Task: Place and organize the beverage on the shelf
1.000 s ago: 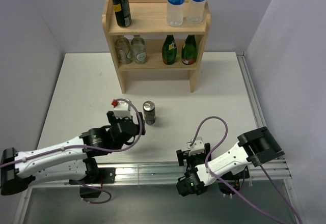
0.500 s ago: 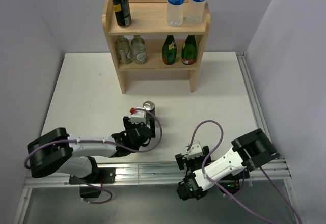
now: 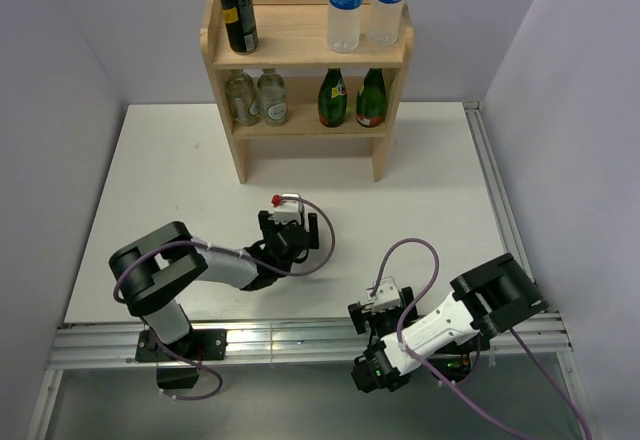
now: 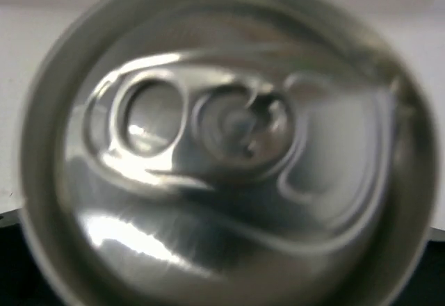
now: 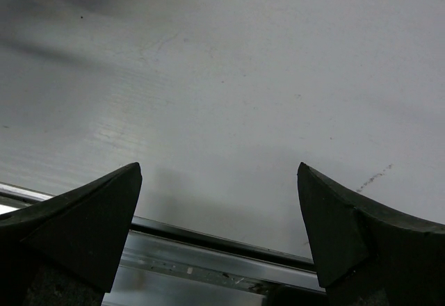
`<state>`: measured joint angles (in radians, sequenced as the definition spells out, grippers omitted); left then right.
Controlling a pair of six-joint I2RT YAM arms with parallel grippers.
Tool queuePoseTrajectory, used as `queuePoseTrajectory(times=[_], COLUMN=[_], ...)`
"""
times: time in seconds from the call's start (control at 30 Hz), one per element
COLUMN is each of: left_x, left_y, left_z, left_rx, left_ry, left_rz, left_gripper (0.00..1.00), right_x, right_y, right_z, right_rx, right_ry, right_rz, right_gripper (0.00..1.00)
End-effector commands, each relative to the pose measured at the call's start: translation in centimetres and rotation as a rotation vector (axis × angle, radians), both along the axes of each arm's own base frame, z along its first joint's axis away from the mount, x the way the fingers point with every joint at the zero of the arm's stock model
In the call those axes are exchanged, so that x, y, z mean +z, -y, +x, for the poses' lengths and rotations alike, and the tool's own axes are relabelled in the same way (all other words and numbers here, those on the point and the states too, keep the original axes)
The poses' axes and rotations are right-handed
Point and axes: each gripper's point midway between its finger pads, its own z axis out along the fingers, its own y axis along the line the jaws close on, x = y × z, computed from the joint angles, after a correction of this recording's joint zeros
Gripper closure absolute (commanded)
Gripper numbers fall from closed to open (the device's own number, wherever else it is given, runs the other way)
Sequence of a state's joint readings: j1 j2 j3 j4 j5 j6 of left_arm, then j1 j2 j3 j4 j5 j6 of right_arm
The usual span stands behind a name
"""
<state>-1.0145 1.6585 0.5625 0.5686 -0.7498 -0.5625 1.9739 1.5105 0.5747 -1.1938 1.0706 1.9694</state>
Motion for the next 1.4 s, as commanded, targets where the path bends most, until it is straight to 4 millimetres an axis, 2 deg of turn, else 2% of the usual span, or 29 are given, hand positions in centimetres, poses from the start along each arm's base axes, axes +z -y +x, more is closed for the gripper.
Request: queuePoseTrajectory(times=[0.0,0.07,0.17,0.2,0.23,0.37,0.4,0.47,0.5,0.53,0.57,0.6,0.63,0.67,0.73,0.77,0.8,0.83,0.87,0.9,0.93,0.97,1.0,1.03,1.07,1.13,1.17,1.27,1.37], left_x=[2.5,2.4,2.6,2.9,2.7,3.4,5.1,6.9,9.8,11.5,15.5,17.2,19.4,24.1,27.5,32.6,33.2,35.0,39.7,39.4,40.8,44.5,44.5,45.0,47.7,48.0,49.3,49.5,50.2], left_y=[1.9,1.4,0.5,0.4,-0.4,-0.8,-0.6,-0.8,-0.9,-1.1,-0.4,-1.3,-1.4,-0.7,-1.4,-1.5,-1.5,-1.8,-2.1,-1.8,-2.0,-2.6,-2.3,-2.4,-3.0,-2.6,-2.9,-2.3,-2.7], left_z=[2.2,3.1,4.6,5.0,5.4,5.8,5.9,5.6,5.5,5.6,6.2,5.9,6.1,6.6,7.1,7.6,8.1,8.4,8.5,9.3,9.7,9.6,10.7,10.9,10.6,11.6,11.6,12.9,13.8], left_rx=[-0.007,0.010,0.055,0.062,0.100,0.105,0.100,0.094,0.099,0.107,0.110,0.111,0.115,0.089,0.090,0.090,0.088,0.097,0.109,0.108,0.116,0.128,0.139,0.141,0.148,0.154,0.161,0.164,0.174], left_ry=[0.080,0.087,0.100,0.108,0.108,0.102,0.117,0.102,0.124,0.132,0.169,0.155,0.173,0.222,0.231,0.301,0.291,0.308,0.370,0.348,0.362,0.412,0.408,0.408,0.450,0.460,0.487,0.507,0.531], left_rz=[-0.073,-0.067,-0.053,-0.048,-0.032,0.003,-0.014,-0.002,-0.032,-0.036,-0.081,-0.035,-0.042,-0.069,-0.036,-0.061,-0.017,-0.006,-0.032,0.020,0.025,-0.004,0.018,0.031,0.000,0.021,0.020,0.050,0.048], left_gripper=[0.01,0.02,0.34,0.73,0.97,1.00,1.00,1.00,1.00,1.00,1.00,1.00,1.00,1.00,1.00,1.00,1.00,1.00,1.00,1.00,1.00,1.00,1.00,1.00,1.00,1.00,1.00,1.00,1.00], right_x=[0.0,-0.1,-0.2,-0.1,-0.1,-0.1,0.0,0.0,-0.1,-0.1,-0.1,-0.1,-0.1,0.0,0.0,0.0,0.0,0.0,0.0,0.0,-0.1,0.0,0.0,0.0,0.1,0.3,0.4,0.3,0.2], right_y=[-2.1,-1.9,-2.0,-2.1,-2.1,-2.0,-2.0,-1.9,-1.9,-2.0,-2.0,-2.0,-2.1,-2.2,-2.3,-2.4,-2.5,-2.6,-2.8,-2.9,-2.9,-3.1,-3.2,-3.2,-3.5,-3.3,-3.3,-3.0,-2.9], right_z=[-0.1,-0.1,-0.2,-0.2,-0.2,-0.1,-0.1,0.0,-0.1,-0.1,-0.1,-0.1,-0.1,-0.1,-0.2,-0.2,-0.2,-0.3,-0.3,-0.3,-0.3,-0.4,-0.4,-0.4,-0.5,-0.5,-0.5,-0.5,-0.6], right_rx=[-0.188,-0.191,-0.188,-0.187,-0.187,-0.191,-0.193,-0.193,-0.195,-0.193,-0.193,-0.192,-0.190,-0.189,-0.187,-0.186,-0.181,-0.179,-0.173,-0.172,-0.171,-0.170,-0.169,-0.169,-0.168,-0.168,-0.171,-0.173,-0.176], right_ry=[-0.062,-0.064,-0.062,-0.060,-0.058,-0.051,-0.052,-0.054,-0.055,-0.055,-0.055,-0.053,-0.052,-0.053,-0.053,-0.053,-0.053,-0.054,-0.053,-0.054,-0.051,-0.052,-0.052,-0.049,-0.049,-0.041,-0.042,-0.040,-0.045], right_rz=[0.506,0.503,0.494,0.494,0.493,0.496,0.500,0.504,0.505,0.505,0.505,0.504,0.506,0.507,0.507,0.508,0.509,0.511,0.512,0.515,0.512,0.520,0.519,0.515,0.517,0.504,0.508,0.509,0.509], right_gripper=[0.00,0.00,0.00,0.00,0.00,0.00,0.00,0.00,0.00,0.00,0.00,0.00,0.00,0.00,0.00,0.00,0.00,0.00,0.00,0.00,0.00,0.00,0.00,0.00,0.00,0.00,0.00,0.00,0.00])
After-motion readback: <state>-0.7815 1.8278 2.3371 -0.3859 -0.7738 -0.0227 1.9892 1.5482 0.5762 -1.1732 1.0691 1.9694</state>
